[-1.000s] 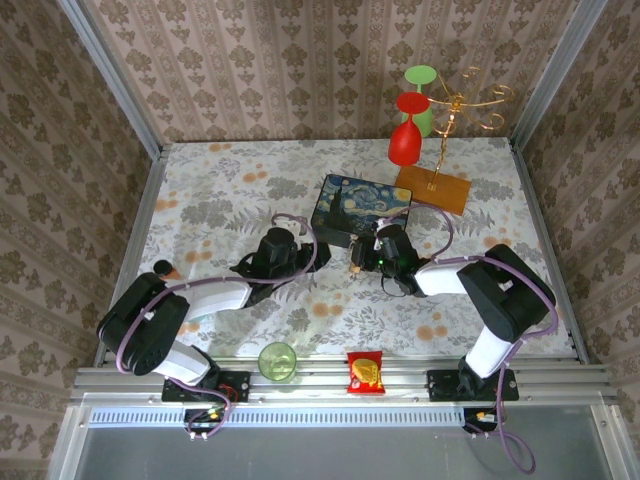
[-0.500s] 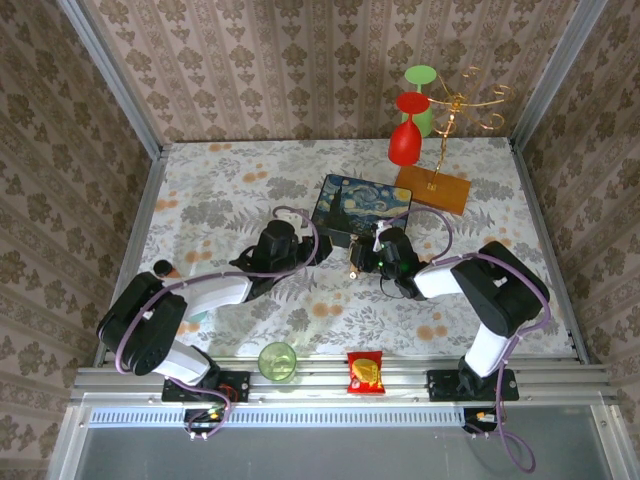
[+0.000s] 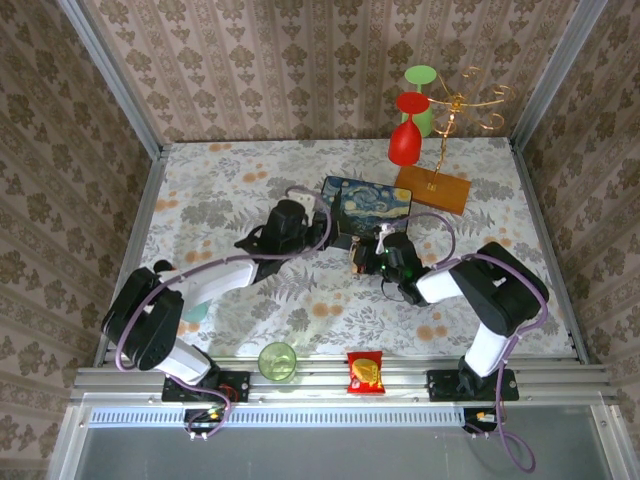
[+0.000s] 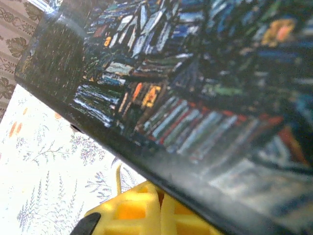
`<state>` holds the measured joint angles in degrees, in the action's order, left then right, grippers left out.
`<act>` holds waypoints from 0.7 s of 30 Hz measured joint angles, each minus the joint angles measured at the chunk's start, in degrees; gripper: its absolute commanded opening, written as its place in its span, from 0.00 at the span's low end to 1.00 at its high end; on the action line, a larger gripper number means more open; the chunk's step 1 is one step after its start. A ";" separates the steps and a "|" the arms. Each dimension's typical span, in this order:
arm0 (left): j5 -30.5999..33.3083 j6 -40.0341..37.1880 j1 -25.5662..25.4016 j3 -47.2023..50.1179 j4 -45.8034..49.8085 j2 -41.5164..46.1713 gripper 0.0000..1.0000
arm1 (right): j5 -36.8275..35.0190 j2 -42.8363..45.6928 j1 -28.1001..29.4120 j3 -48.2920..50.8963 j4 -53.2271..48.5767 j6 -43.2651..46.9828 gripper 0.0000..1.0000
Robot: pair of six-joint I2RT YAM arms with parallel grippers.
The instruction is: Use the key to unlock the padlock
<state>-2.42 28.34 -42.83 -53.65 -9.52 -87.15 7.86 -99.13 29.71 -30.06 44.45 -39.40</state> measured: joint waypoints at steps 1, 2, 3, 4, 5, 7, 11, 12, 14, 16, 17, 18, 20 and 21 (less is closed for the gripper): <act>0.66 -2.05 -0.26 -2.73 1.46 -1.05 0.47 | -0.42 0.28 0.02 0.39 0.17 -0.37 0.04; 1.07 -4.11 -0.28 -5.42 2.69 -2.43 0.47 | -0.83 0.59 0.07 0.63 0.15 -1.01 0.03; 1.40 -5.84 -0.33 -7.78 3.56 -3.93 0.47 | -1.29 0.85 0.13 0.81 0.00 -1.68 0.03; 1.49 -7.72 -0.33 -10.34 4.37 -5.99 0.47 | -1.90 1.07 0.22 1.01 -0.02 -2.56 0.03; 1.60 -9.42 -0.33 -12.79 5.01 -8.39 0.46 | -2.54 1.40 0.31 1.36 -0.02 -3.54 0.02; 1.64 -12.17 -0.33 -16.83 6.86 -13.33 0.46 | -4.28 2.05 0.61 2.16 -0.04 -5.62 0.01; 3.89 -16.31 -1.07 -23.26 13.49 -23.23 0.40 | -8.22 3.06 2.12 3.45 0.24 -10.27 0.00; 5.40 -16.98 -1.42 -24.70 13.79 -24.39 0.38 | -9.05 3.04 2.43 3.67 0.66 -11.30 0.00; 6.23 -17.90 -2.19 -27.45 16.20 -24.92 0.37 | -10.99 2.89 3.13 4.68 2.89 -13.97 0.00; 6.82 -18.12 -2.71 -27.08 17.42 -24.98 0.34 | -13.00 2.40 3.91 5.90 5.86 -16.17 0.00; 7.65 -18.25 -2.97 -26.25 16.48 -24.96 0.32 | -14.12 2.10 4.35 6.43 7.26 -17.18 0.00; 7.82 -18.32 -2.97 -25.79 15.80 -24.74 0.31 | -15.04 1.90 4.66 6.71 8.17 -18.10 0.00; 7.82 -18.25 -2.95 -23.74 13.51 -24.02 0.28 | -17.16 1.46 5.14 6.97 8.79 -21.42 0.00; 7.80 -18.25 -2.89 -22.93 12.59 -23.67 0.26 | -18.01 1.25 5.18 6.97 9.01 -22.71 0.00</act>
<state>5.39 10.09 -45.71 -76.58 3.07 -110.83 -10.15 -97.89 34.89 -23.09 53.45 -62.11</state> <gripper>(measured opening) 0.293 0.063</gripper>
